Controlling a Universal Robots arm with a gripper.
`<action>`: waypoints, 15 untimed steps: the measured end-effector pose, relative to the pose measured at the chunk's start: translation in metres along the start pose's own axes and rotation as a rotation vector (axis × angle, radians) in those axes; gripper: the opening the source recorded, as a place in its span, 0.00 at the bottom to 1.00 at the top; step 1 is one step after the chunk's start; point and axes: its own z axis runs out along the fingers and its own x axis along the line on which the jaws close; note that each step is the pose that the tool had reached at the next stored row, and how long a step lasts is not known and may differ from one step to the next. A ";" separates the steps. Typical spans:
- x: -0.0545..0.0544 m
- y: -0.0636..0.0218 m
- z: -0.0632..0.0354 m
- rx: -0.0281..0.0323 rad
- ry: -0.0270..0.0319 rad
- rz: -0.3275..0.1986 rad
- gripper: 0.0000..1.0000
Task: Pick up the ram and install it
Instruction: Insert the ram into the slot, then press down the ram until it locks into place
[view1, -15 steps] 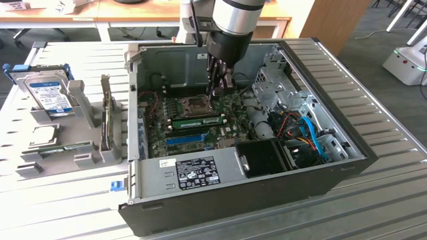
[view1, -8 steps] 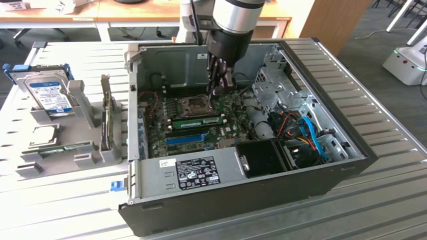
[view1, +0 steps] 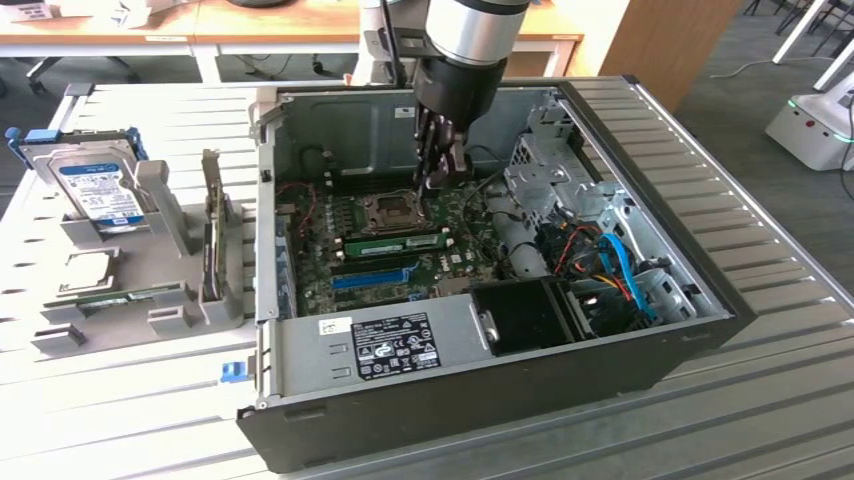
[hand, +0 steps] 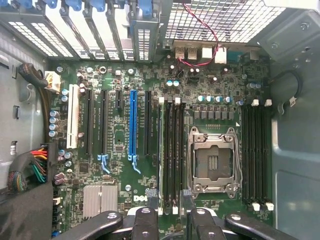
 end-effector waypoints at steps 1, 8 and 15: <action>0.000 0.0000 -0.0001 -0.0001 0.0001 0.000 0.31; 0.000 0.0000 -0.0001 -0.0001 0.0002 0.000 0.31; 0.000 0.0000 -0.0001 -0.0001 0.0002 0.000 0.30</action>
